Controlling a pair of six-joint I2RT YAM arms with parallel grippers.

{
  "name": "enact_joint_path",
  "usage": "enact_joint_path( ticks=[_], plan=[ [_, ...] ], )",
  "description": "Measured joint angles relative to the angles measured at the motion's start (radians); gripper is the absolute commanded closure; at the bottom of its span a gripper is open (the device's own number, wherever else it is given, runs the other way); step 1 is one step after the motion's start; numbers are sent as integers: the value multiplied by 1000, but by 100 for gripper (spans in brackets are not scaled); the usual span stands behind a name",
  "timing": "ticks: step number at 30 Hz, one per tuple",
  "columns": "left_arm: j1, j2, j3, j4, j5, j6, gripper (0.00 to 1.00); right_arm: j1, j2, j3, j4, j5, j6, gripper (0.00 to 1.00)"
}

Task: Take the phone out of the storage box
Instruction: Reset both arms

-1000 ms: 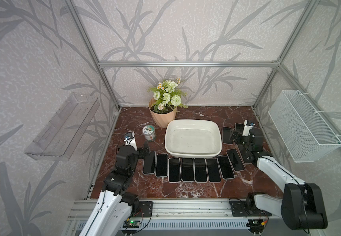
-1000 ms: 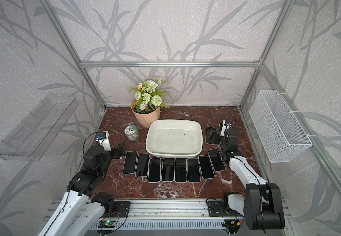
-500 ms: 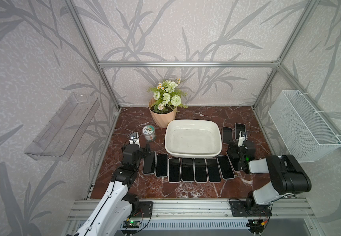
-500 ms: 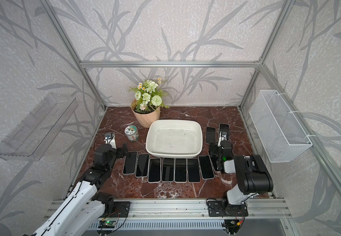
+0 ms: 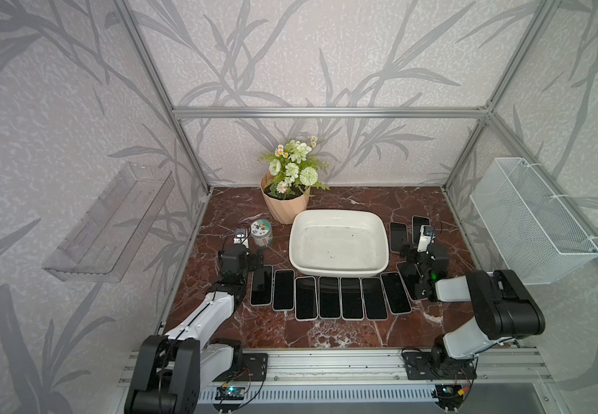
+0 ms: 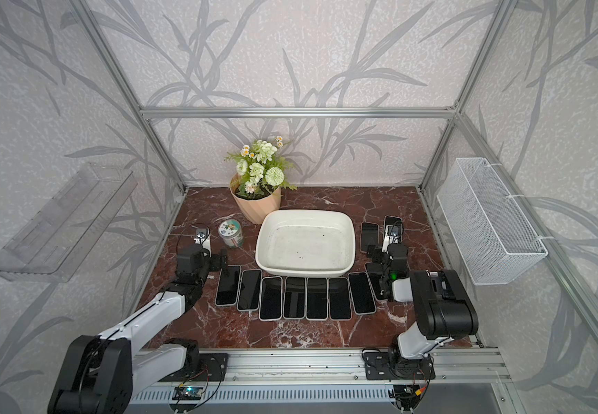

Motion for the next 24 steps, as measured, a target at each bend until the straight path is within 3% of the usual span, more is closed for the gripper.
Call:
enact_joint_path(
  ticks=[8,16,24],
  plan=[
    [18,260,61,165,104,21,0,0,0,0,-2,-1,-2,1],
    [77,318,-15,429,140,-10,0,0,0,0,-2,-1,-2,1],
    [77,335,-13,438,93,-51,0,0,0,0,-3,-1,-2,1]
  ],
)
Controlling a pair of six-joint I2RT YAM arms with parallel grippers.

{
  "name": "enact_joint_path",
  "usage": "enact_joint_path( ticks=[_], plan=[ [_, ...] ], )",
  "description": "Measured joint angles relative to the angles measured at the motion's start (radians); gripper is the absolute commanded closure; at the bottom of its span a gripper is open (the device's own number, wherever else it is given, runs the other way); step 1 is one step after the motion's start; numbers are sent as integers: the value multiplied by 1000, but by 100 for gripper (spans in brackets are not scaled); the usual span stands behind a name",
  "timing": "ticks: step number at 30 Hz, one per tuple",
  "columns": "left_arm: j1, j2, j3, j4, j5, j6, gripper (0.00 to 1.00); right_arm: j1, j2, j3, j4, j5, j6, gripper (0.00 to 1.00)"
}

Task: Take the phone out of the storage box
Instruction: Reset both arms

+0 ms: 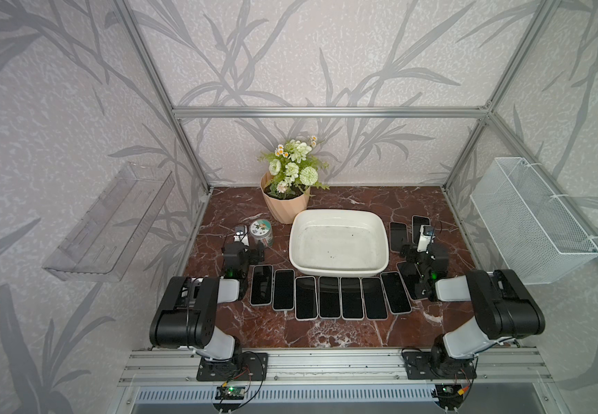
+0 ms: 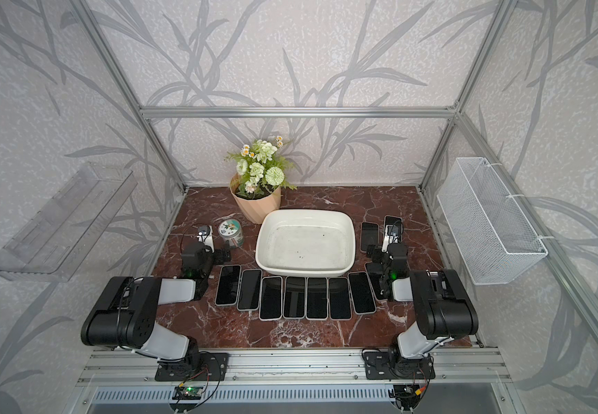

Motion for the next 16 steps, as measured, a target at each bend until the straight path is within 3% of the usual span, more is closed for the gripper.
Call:
enact_joint_path(
  ticks=[16],
  plan=[
    [0,0,2,0,-27,-9,0,-1,0,2,-5,-73,-23,1]
  ],
)
